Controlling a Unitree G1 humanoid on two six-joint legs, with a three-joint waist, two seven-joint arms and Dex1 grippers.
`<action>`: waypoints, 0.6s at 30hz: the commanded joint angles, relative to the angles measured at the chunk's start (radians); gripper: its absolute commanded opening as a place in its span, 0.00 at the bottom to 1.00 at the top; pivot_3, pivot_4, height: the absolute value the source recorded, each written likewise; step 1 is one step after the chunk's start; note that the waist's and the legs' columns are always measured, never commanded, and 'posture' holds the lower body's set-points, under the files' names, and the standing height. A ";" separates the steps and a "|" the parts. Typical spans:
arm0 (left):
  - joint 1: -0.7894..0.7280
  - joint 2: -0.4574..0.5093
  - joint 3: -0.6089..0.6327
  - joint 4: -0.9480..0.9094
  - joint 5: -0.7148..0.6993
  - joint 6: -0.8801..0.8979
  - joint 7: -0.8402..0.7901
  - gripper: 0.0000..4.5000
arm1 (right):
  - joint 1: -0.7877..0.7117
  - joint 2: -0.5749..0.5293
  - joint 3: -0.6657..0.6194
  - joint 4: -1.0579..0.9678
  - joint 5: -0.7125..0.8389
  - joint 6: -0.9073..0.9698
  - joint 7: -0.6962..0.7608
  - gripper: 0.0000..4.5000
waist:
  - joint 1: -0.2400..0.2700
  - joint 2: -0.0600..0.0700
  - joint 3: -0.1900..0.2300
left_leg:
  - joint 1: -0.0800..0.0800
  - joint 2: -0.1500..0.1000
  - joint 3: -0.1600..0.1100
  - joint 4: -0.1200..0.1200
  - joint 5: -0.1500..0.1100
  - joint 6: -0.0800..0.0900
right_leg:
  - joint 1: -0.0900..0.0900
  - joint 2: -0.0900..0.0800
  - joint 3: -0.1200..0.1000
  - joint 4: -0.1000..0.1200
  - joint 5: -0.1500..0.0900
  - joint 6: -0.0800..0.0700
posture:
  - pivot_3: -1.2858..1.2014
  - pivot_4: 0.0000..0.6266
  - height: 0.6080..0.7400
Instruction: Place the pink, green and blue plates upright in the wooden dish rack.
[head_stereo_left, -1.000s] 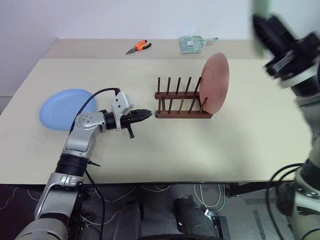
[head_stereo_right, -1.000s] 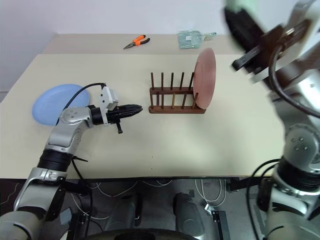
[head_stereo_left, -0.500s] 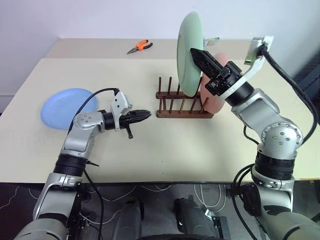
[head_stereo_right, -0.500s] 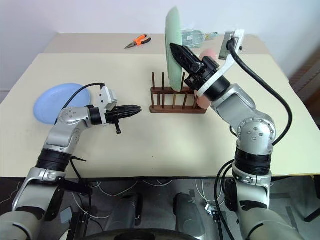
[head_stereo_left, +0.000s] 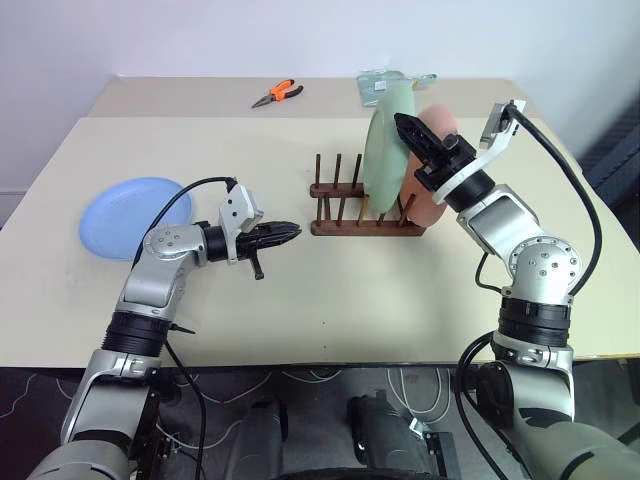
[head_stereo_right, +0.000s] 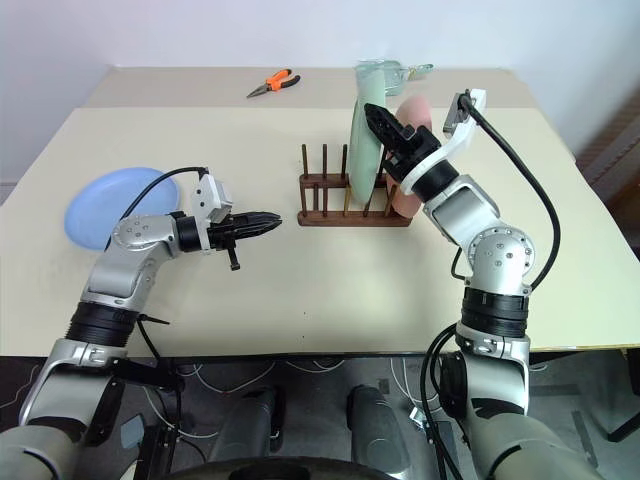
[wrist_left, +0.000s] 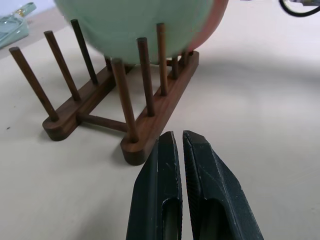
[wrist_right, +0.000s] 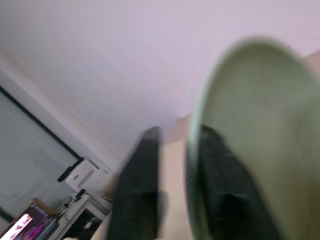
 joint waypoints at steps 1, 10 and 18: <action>-0.008 0.012 0.035 -0.040 -0.042 0.056 -0.002 0.17 | -0.046 -0.033 0.015 -0.026 -0.099 -0.062 0.054 0.67 | 0.000 0.001 0.000 | 0.000 0.000 0.000 0.000 0.000 0.000 | 0.000 0.000 0.000 0.000 0.000 0.000 | 0.52 0.24 0.94; -0.011 0.029 0.120 -0.034 -0.049 0.091 0.097 0.98 | -0.081 -0.190 0.166 -0.168 -0.463 -0.208 0.187 0.90 | 0.000 0.001 0.001 | 0.000 0.000 0.000 0.000 0.000 0.000 | -0.001 0.000 0.000 0.000 0.000 0.000 | 0.52 0.24 0.94; -0.080 0.102 0.408 0.228 0.052 0.021 0.627 0.99 | -0.048 -0.312 0.427 -0.434 -0.686 -0.240 0.380 0.95 | -0.011 0.001 0.001 | -0.001 0.001 0.000 0.000 0.000 0.000 | -0.002 0.001 0.000 0.001 0.002 0.003 | 0.52 0.24 0.94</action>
